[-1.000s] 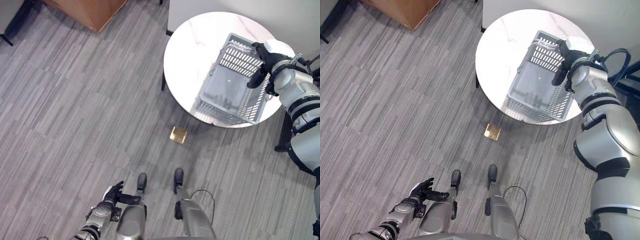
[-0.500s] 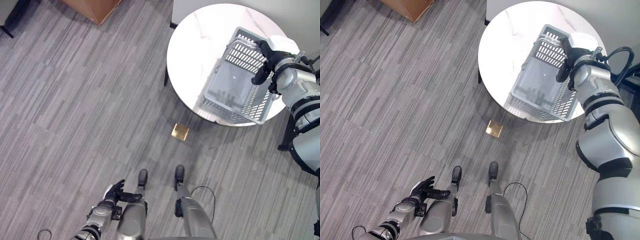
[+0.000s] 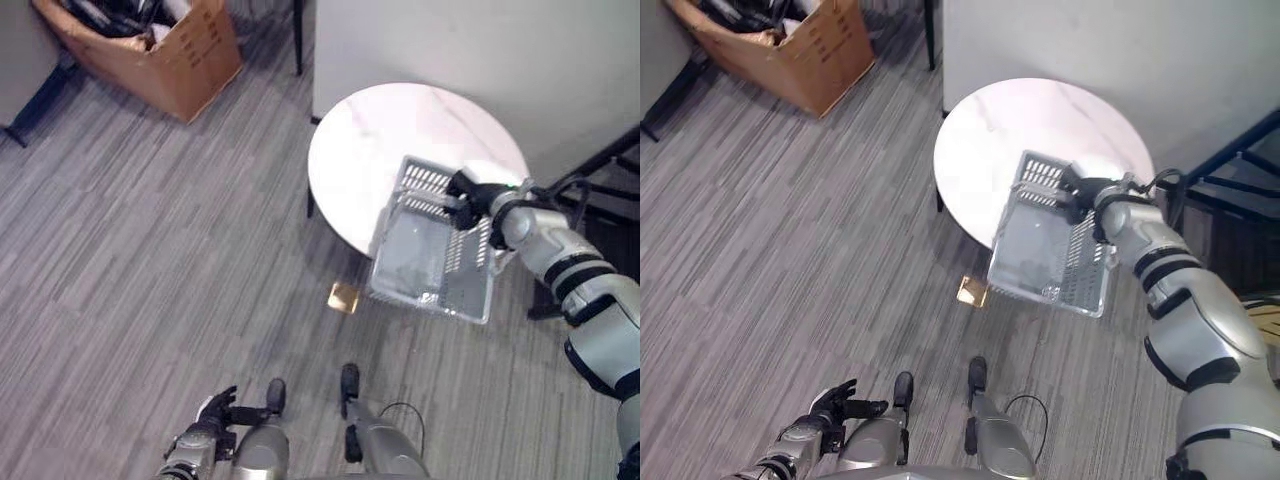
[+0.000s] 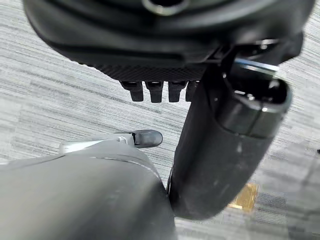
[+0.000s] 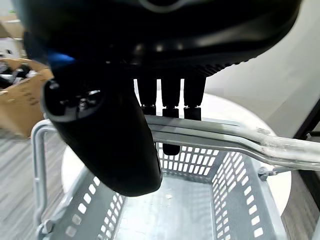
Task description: Get the vegetables into the basket
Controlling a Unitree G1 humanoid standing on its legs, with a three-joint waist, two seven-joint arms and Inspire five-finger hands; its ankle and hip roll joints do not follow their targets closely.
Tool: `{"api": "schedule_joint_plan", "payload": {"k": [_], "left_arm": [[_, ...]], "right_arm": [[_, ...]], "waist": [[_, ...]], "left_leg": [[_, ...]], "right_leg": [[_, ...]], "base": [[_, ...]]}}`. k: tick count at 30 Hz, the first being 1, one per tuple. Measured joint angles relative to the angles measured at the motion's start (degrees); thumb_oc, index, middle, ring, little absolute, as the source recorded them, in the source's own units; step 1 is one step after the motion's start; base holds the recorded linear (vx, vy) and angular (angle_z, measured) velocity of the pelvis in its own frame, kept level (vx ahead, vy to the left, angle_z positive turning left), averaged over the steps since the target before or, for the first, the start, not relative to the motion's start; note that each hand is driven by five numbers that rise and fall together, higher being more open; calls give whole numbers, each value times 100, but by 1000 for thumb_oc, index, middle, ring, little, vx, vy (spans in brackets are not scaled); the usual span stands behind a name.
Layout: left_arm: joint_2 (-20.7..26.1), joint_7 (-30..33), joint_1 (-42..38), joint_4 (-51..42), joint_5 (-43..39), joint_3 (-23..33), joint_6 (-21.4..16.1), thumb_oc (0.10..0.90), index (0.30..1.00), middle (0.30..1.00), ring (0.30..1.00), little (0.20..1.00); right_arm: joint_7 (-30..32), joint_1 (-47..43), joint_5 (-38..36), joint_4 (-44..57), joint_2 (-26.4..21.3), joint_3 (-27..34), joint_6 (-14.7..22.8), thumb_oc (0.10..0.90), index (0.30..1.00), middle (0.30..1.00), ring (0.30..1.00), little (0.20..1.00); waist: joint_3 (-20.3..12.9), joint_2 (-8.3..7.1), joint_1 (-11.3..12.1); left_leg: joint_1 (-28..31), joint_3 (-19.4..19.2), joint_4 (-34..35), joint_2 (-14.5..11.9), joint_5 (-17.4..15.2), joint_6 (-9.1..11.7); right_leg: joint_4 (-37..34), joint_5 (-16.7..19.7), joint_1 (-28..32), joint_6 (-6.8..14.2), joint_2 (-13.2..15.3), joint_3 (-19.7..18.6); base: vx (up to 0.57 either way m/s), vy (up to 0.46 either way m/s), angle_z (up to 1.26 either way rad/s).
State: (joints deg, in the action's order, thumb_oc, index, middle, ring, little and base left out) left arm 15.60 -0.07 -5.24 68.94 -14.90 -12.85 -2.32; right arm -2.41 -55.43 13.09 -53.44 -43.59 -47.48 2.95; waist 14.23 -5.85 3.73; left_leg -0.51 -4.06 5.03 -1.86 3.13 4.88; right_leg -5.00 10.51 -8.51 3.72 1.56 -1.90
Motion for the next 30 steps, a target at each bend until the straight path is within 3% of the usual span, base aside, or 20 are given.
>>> {"api": "schedule_joint_plan", "payload": {"k": [3,7,11,19,25,27,30], "left_arm": [[-9,-18,75,150,155,76,24,900,1000,1000,1000,1000],[-20,-38,303,152,229,234,92,900,1000,1000,1000,1000],[-31,-56,415,144,382,231,147,900,1000,1000,1000,1000],[-141,-67,539,113,721,202,248,900,1000,1000,1000,1000],[-161,-160,566,54,821,66,239,900,1000,1000,1000,1000],[-166,-160,595,49,821,-7,231,900,1000,1000,1000,1000],[-177,-159,458,63,954,-449,244,900,1000,1000,1000,1000]], "right_arm": [[-80,335,-14,99,-1,62,-2,400,300,300,300,300],[-146,1040,-20,886,-222,523,-21,400,300,300,300,300],[-170,2004,-73,1348,-455,1249,-29,400,300,300,300,300],[-349,2963,-222,1784,-1003,1442,17,400,300,300,300,300],[-329,3466,-201,1065,-1041,2008,40,400,300,300,300,300],[-338,3597,-206,461,-1021,2114,-175,400,300,300,300,300],[-191,3686,-287,-601,-497,2571,-74,400,300,300,300,300]], "waist": [[-212,-22,-76],[-481,-29,-282],[-703,-23,-337],[-936,232,-659],[-1023,380,-767],[-1037,429,-805],[-1076,523,-782]], "left_leg": [[178,-99,2,-17,-46,-14],[349,-152,3,-37,-79,-23],[475,-155,4,-39,-93,-31],[661,-332,5,-33,-144,-62],[753,-452,5,-71,-192,-53],[794,-506,28,-93,-205,-46],[822,-516,7,-103,-209,-40]], "right_leg": [[0,9,135,-13,-36,-81],[-1,-45,289,26,-46,-123],[-28,-98,412,-22,-29,-111],[-32,-131,518,-56,-23,-160],[-32,-115,556,-32,-79,-271],[-33,-117,574,-34,-102,-305],[-32,-163,596,-102,-108,-290]], "base": [[38,24,-17],[14,9,-6],[0,0,0],[1,1,-10],[-8,4,-13],[-27,11,-11],[-23,21,-2]]}}
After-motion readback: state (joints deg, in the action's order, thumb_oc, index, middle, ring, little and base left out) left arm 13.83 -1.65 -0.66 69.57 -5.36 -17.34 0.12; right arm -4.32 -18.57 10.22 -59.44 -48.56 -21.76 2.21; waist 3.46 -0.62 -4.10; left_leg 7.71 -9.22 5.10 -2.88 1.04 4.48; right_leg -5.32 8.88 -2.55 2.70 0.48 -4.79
